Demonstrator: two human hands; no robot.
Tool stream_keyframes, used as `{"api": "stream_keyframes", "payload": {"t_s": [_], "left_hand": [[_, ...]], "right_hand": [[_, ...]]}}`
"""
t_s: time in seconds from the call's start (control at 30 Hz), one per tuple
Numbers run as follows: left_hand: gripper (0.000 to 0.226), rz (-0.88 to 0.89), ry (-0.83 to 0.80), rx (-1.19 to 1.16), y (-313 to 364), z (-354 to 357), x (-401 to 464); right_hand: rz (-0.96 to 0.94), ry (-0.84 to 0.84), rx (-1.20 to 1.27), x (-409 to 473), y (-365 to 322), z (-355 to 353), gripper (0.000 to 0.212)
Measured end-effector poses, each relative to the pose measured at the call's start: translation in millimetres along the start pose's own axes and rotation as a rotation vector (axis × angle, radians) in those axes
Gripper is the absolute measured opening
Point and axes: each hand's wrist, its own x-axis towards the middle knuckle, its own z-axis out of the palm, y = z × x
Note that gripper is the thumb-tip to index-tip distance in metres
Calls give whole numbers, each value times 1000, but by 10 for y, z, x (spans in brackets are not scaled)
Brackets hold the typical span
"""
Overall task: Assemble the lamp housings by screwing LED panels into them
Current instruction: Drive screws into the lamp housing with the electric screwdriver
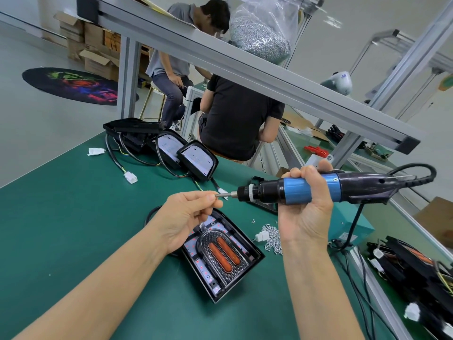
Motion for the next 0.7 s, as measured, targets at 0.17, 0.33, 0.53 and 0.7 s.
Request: {"api": "stream_keyframes", "payload": {"t_s": [0.17,0.33,0.53,0.7], "left_hand": [[10,36,25,179,-3,-33,22],[31,202,245,452,18,-278,99],[45,7,388,1303,-216,-579,116],[15,67,464,1536,-293,-430,161]], "right_hand": [[6,15,-9,17,19,-27,30],[-8,-26,-116,66,43,-79,31],[-15,-52,-313,86,181,-140,33],[22,-53,-389,86,296,-175,35]]}}
